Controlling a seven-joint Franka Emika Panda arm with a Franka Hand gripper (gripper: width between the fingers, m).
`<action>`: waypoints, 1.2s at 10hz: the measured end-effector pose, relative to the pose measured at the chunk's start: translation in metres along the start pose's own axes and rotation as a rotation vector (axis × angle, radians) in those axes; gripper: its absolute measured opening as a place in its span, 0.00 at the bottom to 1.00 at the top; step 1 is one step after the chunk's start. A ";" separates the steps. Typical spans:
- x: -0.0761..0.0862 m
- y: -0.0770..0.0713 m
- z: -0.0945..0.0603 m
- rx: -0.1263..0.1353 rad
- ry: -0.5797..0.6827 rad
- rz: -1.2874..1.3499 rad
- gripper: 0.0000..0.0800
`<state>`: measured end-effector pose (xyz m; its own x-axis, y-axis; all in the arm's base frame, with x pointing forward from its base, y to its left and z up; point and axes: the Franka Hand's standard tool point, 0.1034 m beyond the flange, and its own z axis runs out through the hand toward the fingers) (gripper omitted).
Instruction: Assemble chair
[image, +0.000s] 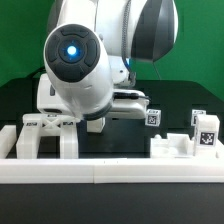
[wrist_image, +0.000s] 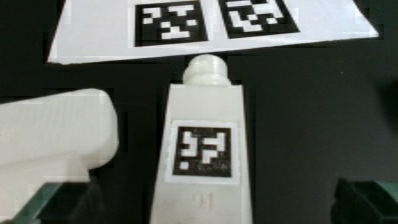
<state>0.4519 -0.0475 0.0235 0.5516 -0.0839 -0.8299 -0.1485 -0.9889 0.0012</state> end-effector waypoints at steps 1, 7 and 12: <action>0.000 -0.001 0.001 -0.002 -0.001 0.005 0.81; 0.004 -0.008 0.005 -0.006 0.009 -0.006 0.36; 0.000 -0.005 -0.008 0.003 0.015 -0.003 0.36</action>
Offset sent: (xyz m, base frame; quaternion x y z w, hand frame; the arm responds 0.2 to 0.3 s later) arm 0.0017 0.0055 -0.0043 -0.0088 0.0118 0.0059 0.9999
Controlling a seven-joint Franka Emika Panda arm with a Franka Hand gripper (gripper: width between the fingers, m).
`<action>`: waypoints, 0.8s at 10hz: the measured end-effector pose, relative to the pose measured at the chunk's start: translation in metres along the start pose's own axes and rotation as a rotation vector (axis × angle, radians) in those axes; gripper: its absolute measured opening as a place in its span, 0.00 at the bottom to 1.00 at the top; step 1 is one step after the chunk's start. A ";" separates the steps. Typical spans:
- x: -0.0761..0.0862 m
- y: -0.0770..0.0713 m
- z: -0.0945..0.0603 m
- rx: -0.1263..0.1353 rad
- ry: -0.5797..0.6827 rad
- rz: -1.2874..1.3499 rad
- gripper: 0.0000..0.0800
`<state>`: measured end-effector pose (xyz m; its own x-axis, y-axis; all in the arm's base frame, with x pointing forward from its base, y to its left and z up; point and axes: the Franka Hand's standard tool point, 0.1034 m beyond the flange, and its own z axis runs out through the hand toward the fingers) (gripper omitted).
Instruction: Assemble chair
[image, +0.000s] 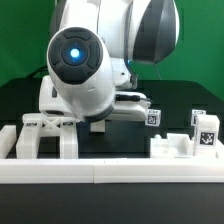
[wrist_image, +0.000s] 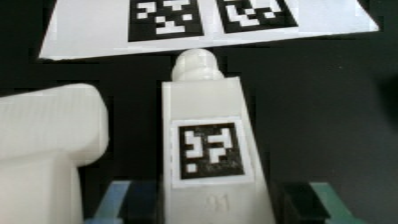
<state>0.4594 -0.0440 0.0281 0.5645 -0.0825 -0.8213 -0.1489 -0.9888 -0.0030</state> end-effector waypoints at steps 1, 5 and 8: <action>-0.005 -0.003 -0.012 0.001 0.011 0.000 0.36; -0.029 -0.010 -0.053 0.011 0.079 0.006 0.36; -0.023 -0.009 -0.052 0.011 0.110 0.007 0.36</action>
Offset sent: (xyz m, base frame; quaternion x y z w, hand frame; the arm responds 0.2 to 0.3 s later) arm 0.0119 0.0066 0.0614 0.0271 -0.0125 0.0363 0.9989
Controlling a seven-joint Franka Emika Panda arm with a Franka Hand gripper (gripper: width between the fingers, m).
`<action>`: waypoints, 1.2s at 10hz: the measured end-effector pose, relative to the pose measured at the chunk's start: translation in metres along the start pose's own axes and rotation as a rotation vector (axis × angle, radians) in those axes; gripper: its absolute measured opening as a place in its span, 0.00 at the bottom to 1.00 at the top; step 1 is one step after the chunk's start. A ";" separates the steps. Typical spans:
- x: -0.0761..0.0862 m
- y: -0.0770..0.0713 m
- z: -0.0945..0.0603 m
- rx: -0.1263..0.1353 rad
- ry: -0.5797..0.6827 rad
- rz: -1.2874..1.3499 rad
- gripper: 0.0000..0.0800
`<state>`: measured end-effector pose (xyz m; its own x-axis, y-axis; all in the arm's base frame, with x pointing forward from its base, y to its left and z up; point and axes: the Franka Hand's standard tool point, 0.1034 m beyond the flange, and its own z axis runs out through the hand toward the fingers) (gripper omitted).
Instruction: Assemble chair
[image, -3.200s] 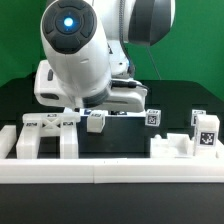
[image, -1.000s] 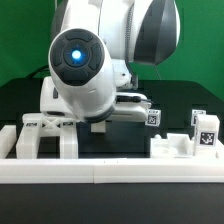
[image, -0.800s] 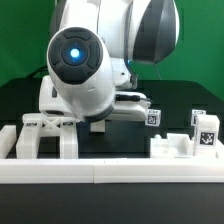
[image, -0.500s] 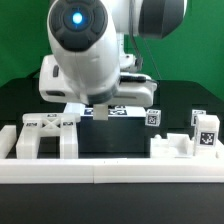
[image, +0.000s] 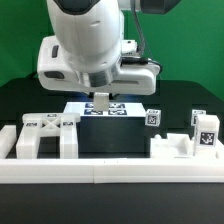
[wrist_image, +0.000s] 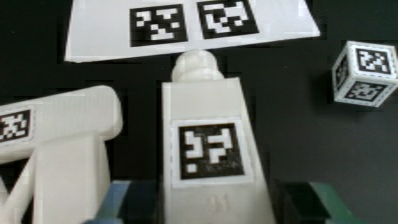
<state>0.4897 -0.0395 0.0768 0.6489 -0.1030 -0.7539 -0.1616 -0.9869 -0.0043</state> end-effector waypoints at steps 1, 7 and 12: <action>0.011 -0.002 -0.010 -0.003 0.124 -0.005 0.36; 0.005 -0.032 -0.073 0.001 0.484 -0.004 0.36; 0.009 -0.045 -0.083 0.015 0.808 -0.011 0.36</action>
Offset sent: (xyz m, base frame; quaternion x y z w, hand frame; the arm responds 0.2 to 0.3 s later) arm 0.0319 0.0228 0.0399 0.0180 0.1479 0.0262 0.9885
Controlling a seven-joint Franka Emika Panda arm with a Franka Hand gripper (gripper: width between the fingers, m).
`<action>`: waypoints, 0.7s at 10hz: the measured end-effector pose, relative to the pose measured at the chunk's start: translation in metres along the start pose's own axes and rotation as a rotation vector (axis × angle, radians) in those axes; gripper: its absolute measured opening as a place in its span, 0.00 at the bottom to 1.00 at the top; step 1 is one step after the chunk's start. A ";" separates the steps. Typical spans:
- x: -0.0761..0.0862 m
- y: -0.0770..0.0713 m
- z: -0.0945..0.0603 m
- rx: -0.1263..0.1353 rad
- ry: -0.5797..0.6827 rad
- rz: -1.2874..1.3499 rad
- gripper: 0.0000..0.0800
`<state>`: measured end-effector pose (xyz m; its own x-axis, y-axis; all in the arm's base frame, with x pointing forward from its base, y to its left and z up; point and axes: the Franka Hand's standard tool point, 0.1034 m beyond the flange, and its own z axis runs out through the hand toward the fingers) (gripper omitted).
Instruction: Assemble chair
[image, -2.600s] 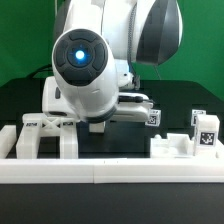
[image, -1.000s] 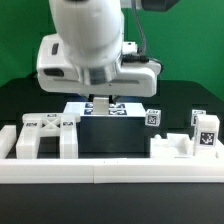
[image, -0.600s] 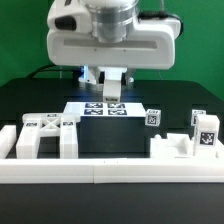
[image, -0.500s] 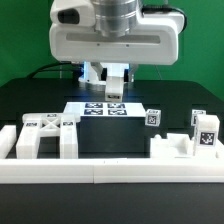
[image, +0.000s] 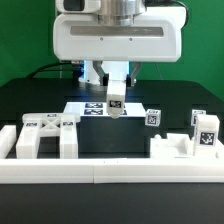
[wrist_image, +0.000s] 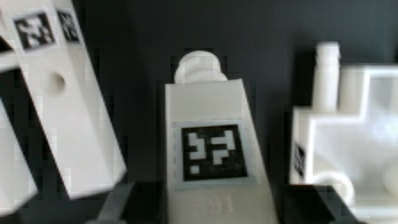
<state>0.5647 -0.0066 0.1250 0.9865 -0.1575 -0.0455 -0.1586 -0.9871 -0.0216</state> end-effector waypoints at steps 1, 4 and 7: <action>0.002 -0.007 -0.005 0.004 0.029 -0.003 0.36; 0.016 -0.025 -0.019 0.010 0.057 -0.051 0.36; 0.019 -0.024 -0.018 0.010 0.095 -0.049 0.36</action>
Offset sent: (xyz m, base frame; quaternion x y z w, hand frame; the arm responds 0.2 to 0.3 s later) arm 0.0264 0.0202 0.0196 -0.0085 -0.0075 -0.0878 0.9961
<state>0.5880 0.0134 0.1422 0.9924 -0.1116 0.0511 -0.1101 -0.9934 -0.0315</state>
